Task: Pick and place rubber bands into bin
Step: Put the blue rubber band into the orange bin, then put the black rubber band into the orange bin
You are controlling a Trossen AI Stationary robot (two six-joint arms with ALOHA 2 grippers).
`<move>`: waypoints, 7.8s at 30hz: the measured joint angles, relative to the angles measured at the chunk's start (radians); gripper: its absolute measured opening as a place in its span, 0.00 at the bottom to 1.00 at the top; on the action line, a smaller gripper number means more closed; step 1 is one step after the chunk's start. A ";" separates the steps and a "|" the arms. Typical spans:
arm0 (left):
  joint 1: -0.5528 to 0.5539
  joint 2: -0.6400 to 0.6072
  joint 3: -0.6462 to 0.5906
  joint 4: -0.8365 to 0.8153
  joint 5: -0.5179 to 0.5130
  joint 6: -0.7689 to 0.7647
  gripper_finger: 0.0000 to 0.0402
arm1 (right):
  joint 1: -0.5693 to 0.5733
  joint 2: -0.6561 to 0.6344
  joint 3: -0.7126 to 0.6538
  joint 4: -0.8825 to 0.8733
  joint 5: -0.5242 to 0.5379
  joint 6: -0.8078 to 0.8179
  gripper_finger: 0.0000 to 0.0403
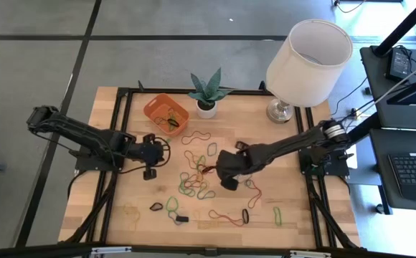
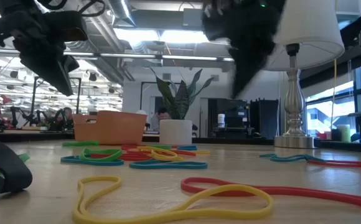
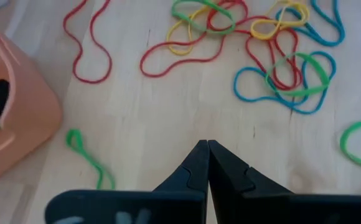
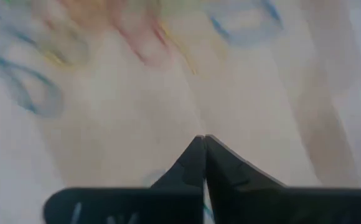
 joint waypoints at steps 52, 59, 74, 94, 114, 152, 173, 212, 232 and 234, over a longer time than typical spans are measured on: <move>-0.001 -0.006 0.000 0.014 0.018 0.068 0.01 | -0.026 0.005 0.087 -0.090 -0.097 0.226 0.01; -0.001 -0.006 0.000 0.017 0.017 0.084 0.00 | -0.071 0.005 0.275 -0.061 0.074 0.035 0.00; -0.001 -0.005 0.001 0.044 -0.057 -0.001 0.00 | -0.386 0.058 0.340 0.570 -0.053 -0.555 0.00; -0.001 -0.006 0.001 0.039 -0.088 -0.161 0.01 | -0.492 0.325 0.339 1.149 -0.261 -0.683 0.03; -0.001 -0.006 0.001 0.037 -0.089 -0.185 0.01 | -0.512 0.562 0.837 0.782 -0.284 -0.689 0.04; -0.002 -0.006 0.001 0.032 -0.033 -0.124 0.01 | -0.549 0.492 0.935 0.361 -0.428 -0.530 0.01; -0.045 -0.006 0.001 0.031 0.090 0.000 0.01 | -0.256 0.251 0.466 0.195 -0.107 -0.307 0.01; -0.336 0.602 0.485 -0.250 0.181 -0.638 0.15 | -0.045 -1.091 -0.859 0.496 -0.106 -0.165 0.01; -0.451 0.853 0.487 -0.224 0.284 -0.656 0.02 | -0.046 -1.102 -0.859 0.501 -0.105 -0.219 0.01; -0.444 0.838 0.498 -0.233 0.283 -0.681 0.01 | -0.046 -1.102 -0.859 0.501 -0.105 -0.221 0.01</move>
